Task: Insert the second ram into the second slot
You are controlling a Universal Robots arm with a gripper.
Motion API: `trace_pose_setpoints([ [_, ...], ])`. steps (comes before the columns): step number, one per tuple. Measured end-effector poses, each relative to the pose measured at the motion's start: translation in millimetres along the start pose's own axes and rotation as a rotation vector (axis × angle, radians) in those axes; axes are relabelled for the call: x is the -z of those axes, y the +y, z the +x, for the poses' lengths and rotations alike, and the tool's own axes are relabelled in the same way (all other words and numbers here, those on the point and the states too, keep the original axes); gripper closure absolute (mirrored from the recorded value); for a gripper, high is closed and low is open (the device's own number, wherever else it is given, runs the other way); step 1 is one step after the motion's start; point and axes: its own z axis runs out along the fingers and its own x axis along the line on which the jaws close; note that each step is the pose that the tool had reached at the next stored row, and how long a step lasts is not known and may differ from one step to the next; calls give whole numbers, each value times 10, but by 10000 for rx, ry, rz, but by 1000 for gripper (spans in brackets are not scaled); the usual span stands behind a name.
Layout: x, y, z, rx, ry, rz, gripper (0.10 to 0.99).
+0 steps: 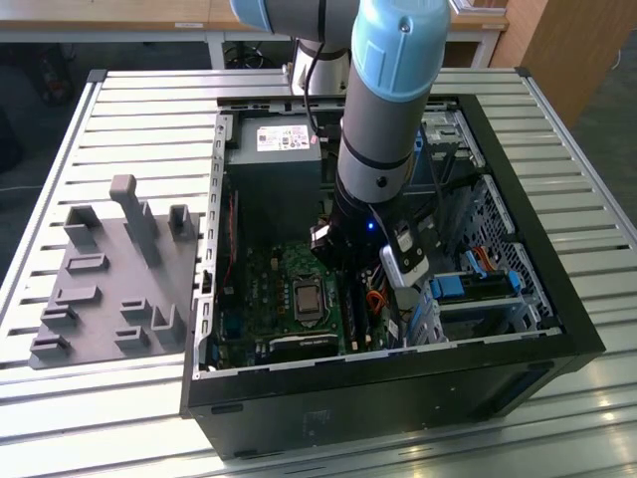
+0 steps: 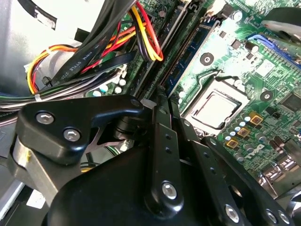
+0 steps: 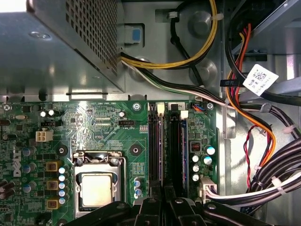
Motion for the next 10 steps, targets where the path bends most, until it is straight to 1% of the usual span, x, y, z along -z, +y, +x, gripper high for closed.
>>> trace_pose_setpoints([
  [3, 0, 1, 0, 0, -1, -5, 949],
  [10, 39, 2, 1, 0, -1, -4, 949],
])
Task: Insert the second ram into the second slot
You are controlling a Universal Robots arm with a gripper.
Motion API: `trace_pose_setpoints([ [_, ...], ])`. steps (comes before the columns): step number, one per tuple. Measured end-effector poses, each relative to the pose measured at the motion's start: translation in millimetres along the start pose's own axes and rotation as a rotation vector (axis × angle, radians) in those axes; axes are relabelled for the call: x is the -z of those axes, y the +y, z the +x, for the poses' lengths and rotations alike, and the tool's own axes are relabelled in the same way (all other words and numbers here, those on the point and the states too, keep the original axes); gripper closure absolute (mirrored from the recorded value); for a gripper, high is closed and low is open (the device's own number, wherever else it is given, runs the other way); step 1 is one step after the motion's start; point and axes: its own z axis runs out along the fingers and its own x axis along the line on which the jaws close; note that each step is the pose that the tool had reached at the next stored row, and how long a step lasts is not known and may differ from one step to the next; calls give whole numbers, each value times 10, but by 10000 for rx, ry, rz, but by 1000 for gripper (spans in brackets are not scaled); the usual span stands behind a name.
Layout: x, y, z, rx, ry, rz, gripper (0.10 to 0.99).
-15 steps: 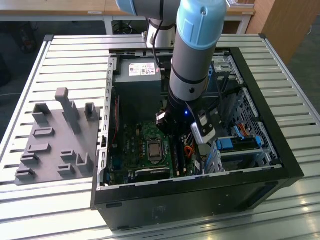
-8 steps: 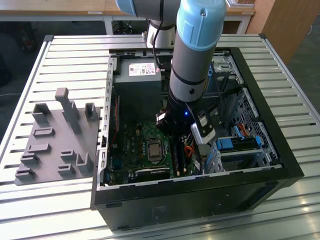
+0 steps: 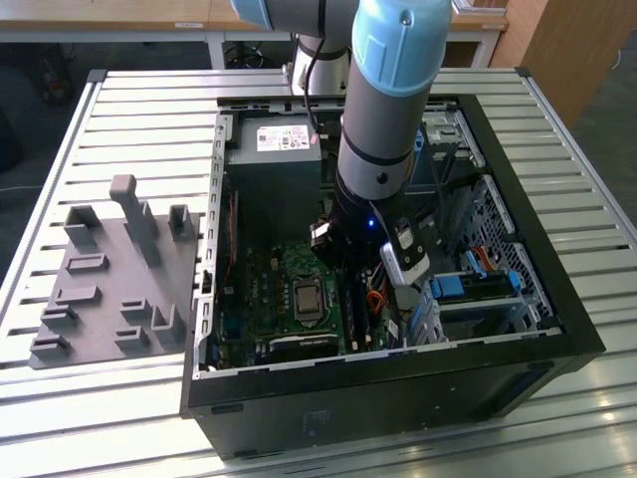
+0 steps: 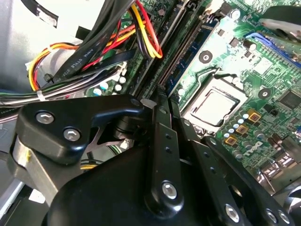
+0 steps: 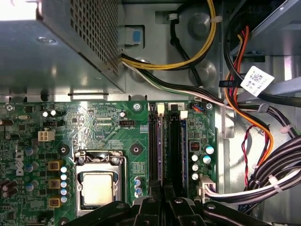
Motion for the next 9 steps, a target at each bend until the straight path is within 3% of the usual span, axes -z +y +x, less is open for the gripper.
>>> trace_pose_setpoints([
  [9, 1, -1, -1, -115, -5, 51, 949],
])
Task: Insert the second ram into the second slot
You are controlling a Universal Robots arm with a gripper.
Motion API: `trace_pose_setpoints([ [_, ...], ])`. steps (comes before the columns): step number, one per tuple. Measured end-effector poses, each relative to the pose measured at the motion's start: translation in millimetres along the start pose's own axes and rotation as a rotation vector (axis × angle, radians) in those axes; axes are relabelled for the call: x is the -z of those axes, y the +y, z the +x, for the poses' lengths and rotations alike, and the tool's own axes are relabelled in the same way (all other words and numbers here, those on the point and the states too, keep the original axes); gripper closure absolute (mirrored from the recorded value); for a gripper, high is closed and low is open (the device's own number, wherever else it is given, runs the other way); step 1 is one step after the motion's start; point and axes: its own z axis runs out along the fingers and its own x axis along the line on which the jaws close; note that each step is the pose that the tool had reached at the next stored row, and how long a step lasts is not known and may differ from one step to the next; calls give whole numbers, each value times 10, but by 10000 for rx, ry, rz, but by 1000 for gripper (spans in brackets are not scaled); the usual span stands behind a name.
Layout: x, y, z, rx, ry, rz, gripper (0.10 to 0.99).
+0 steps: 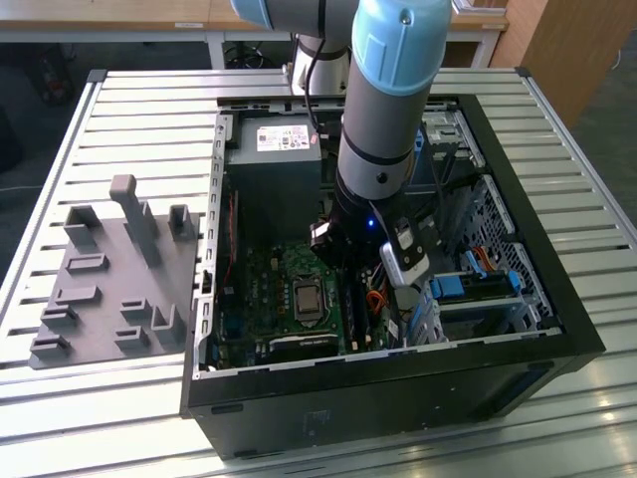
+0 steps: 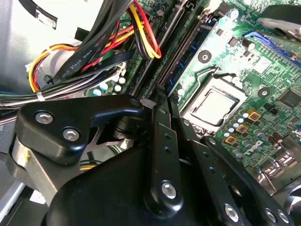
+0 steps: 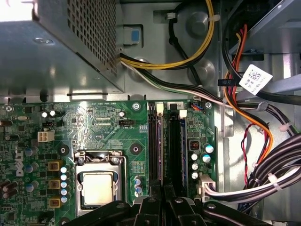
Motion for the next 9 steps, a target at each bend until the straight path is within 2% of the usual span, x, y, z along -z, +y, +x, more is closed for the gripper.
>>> trace_pose_setpoints([
  [9, 0, 0, 0, -14, -1, -1, 949],
])
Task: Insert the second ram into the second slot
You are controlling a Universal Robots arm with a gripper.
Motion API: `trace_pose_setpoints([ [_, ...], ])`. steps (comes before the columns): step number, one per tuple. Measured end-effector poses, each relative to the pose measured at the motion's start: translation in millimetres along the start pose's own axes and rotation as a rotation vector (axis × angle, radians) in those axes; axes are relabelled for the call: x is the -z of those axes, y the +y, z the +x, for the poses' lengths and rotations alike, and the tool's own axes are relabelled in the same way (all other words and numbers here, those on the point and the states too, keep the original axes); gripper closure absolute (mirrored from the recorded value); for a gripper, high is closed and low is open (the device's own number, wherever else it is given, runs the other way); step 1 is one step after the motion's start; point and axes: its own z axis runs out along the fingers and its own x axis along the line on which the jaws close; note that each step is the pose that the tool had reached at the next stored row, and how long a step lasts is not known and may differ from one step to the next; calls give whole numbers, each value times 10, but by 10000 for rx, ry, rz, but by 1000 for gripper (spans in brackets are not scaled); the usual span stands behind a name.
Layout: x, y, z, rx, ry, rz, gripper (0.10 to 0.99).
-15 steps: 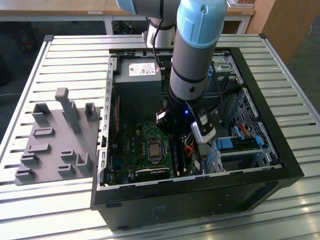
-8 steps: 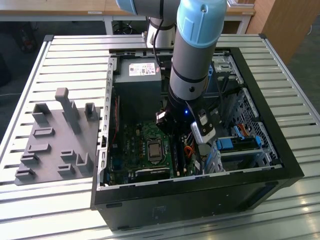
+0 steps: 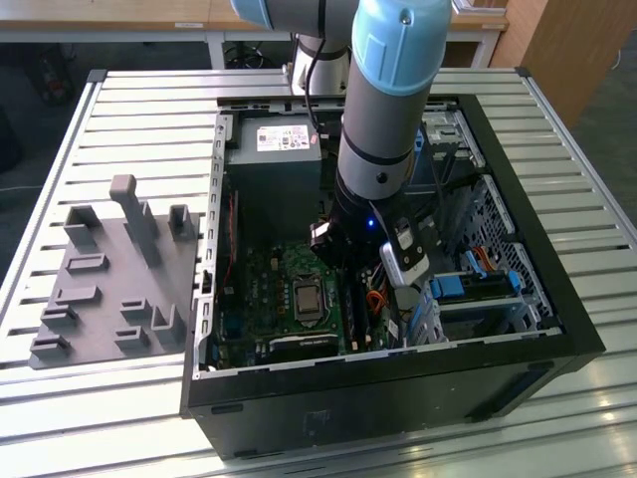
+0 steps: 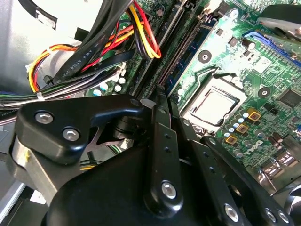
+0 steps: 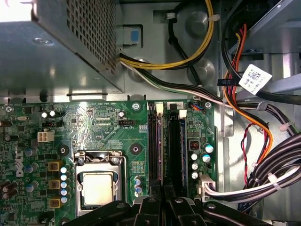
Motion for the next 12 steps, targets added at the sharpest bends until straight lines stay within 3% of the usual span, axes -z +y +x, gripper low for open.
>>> trace_pose_setpoints([
  [12, 27, 1, 1, 0, 1, -17, 949],
])
